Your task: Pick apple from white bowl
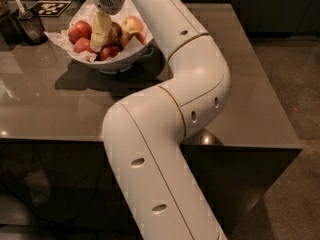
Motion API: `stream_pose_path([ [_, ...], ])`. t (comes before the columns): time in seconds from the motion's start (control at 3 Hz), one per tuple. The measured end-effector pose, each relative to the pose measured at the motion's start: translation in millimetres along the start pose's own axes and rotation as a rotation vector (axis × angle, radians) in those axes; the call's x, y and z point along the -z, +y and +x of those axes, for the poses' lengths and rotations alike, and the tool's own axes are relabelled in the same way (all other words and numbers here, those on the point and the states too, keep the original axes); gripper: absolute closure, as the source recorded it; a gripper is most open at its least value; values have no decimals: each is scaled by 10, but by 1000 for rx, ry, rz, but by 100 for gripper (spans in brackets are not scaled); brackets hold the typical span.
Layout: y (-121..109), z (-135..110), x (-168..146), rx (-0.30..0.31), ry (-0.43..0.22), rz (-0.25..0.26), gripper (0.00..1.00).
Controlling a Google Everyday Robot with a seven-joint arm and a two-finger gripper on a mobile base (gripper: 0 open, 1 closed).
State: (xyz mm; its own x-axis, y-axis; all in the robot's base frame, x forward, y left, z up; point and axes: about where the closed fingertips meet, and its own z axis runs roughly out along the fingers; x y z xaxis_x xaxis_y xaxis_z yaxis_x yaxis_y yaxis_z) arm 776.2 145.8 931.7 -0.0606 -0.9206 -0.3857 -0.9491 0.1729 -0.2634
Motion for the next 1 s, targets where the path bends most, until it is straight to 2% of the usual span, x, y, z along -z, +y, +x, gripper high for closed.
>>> stream_pose_path([
  [0.67,4,-17,-65,14,-6,-6,0],
  [1.0,22,40,-140,7,-10,-27,0],
])
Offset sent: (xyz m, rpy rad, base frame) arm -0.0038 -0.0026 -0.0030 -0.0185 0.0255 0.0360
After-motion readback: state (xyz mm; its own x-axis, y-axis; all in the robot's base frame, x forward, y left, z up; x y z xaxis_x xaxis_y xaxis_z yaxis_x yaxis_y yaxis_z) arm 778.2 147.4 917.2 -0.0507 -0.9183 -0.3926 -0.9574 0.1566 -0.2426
